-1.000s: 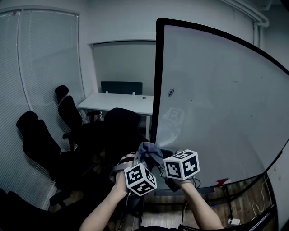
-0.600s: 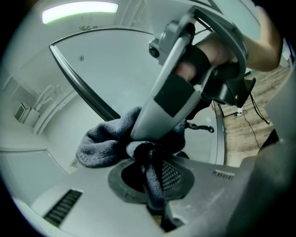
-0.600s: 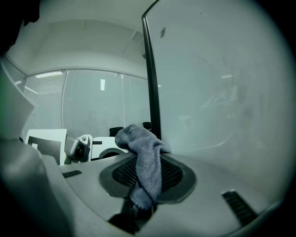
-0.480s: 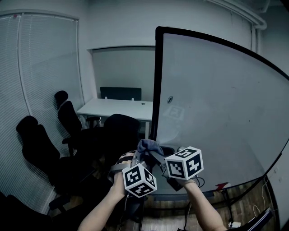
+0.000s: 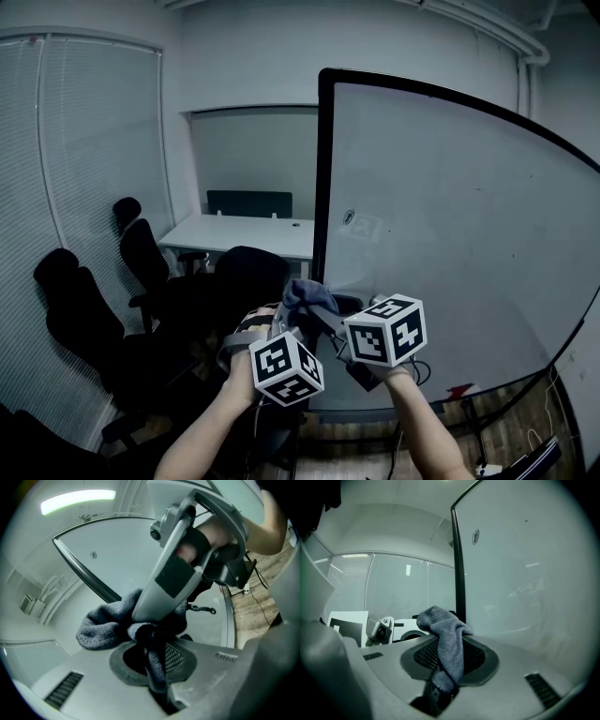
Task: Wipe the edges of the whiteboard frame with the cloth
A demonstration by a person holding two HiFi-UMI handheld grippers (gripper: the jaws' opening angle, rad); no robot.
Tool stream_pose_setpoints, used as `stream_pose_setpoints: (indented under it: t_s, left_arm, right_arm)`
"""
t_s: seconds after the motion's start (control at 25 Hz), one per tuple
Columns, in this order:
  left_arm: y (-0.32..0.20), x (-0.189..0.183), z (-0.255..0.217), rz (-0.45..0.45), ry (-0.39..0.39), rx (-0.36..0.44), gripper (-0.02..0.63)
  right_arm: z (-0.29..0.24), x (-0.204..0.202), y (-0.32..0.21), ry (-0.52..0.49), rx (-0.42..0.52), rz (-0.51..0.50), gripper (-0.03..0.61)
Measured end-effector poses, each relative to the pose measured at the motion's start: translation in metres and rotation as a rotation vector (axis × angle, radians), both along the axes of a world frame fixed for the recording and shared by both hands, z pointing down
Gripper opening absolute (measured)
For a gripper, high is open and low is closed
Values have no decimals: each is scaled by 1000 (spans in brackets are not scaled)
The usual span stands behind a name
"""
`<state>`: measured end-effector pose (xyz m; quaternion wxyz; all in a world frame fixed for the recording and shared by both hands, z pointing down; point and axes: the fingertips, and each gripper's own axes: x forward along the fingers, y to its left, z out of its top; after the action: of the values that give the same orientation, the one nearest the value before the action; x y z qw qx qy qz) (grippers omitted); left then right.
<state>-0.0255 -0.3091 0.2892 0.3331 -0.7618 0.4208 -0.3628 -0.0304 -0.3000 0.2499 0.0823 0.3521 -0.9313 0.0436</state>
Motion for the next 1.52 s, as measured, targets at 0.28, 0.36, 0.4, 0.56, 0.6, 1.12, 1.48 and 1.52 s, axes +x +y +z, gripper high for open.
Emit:
stream_pose_setpoints:
  t_s: [0.28, 0.36, 0.4, 0.56, 0.6, 1.12, 1.48, 1.52]
  left_arm:
    - [-3, 0, -24, -11, -12, 45, 28]
    - [-3, 1, -29, -10, -21, 47, 28]
    - [-3, 1, -32, -11, -21, 53, 28]
    - [-4, 2, -42, -11, -33, 63, 28]
    - [-4, 3, -44, -10, -38, 66, 28]
    - [-7, 2, -78, -28, -77, 124, 28]
    - [-10, 2, -102, -52, -149, 157, 28]
    - [-11, 3, -106, -52, -149, 161, 28]
  right_arm:
    - [-27, -1, -2, 30, 53, 14, 98]
    - [-33, -1, -1, 59, 65, 13, 98]
    - [-36, -1, -1, 66, 71, 12, 98]
    - [-47, 0, 0, 82, 92, 7, 98]
    - [-50, 0, 0, 88, 98, 8, 98]
    - [-85, 0, 0, 122, 175, 17, 98]
    - [-111, 0, 0, 185, 235, 27, 98]
    - [-115, 0, 0, 192, 244, 29, 98]
